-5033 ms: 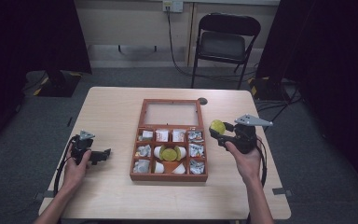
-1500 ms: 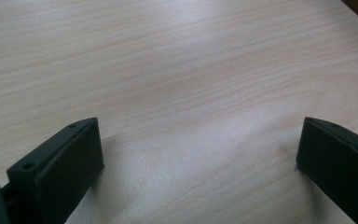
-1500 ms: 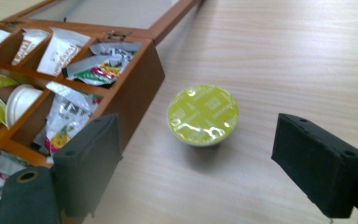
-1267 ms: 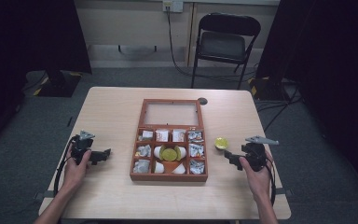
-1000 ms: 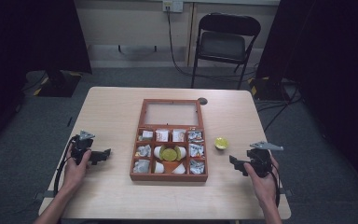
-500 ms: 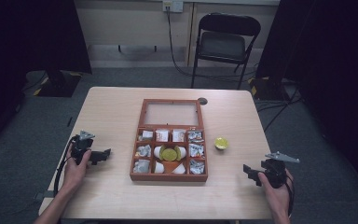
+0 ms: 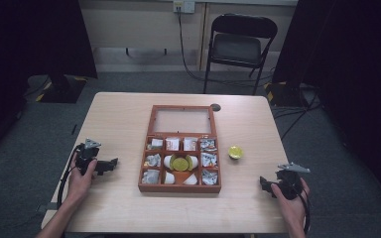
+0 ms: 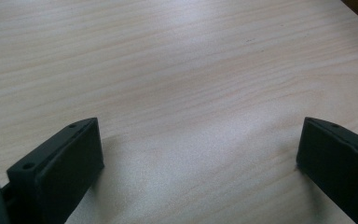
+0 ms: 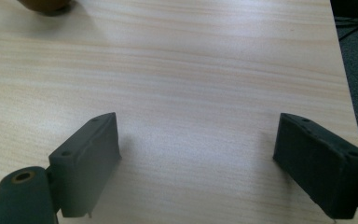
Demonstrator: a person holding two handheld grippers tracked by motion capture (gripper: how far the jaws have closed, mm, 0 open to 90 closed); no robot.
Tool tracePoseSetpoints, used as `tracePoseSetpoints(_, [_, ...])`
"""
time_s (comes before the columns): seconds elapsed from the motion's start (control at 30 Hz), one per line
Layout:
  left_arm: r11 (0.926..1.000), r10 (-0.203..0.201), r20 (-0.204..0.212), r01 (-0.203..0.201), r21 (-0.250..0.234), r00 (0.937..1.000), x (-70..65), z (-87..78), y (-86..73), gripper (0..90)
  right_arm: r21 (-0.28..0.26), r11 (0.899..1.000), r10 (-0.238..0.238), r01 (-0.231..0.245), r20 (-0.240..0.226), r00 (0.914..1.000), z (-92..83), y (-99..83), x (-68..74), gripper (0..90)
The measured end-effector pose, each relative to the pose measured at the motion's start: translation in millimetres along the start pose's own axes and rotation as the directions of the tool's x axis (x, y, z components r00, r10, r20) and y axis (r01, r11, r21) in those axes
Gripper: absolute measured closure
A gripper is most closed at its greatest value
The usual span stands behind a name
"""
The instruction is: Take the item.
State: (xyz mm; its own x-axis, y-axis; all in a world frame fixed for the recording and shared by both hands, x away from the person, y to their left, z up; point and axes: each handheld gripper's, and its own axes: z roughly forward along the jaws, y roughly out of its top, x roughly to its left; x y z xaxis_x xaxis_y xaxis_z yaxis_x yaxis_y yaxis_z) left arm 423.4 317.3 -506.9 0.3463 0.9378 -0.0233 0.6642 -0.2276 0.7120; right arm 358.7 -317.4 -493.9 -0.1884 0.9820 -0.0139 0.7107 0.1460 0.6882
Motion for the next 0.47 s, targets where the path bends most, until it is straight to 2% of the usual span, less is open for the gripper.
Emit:
tracePoseSetpoints(0.13, [1.0,-0.001,0.0,0.001,0.0,1.0,0.0,0.0,0.0,0.0,-0.01,1.0,0.001,-0.001,0.004,1.0,0.8,-0.6,0.3,12.6])
tracePoseSetpoints(0.27, [1.0,0.001,0.0,-0.001,0.0,1.0,0.1,0.0,0.0,0.0,-0.053,0.999,0.01,-0.009,0.009,0.9999,2.6,-4.8,1.4,10.8])
tracePoseSetpoints(0.47, [1.0,0.0,0.0,0.0,0.0,1.0,0.0,0.0,0.0,0.0,-0.052,0.999,0.012,-0.012,0.012,0.9998,2.3,-5.0,1.8,10.8])
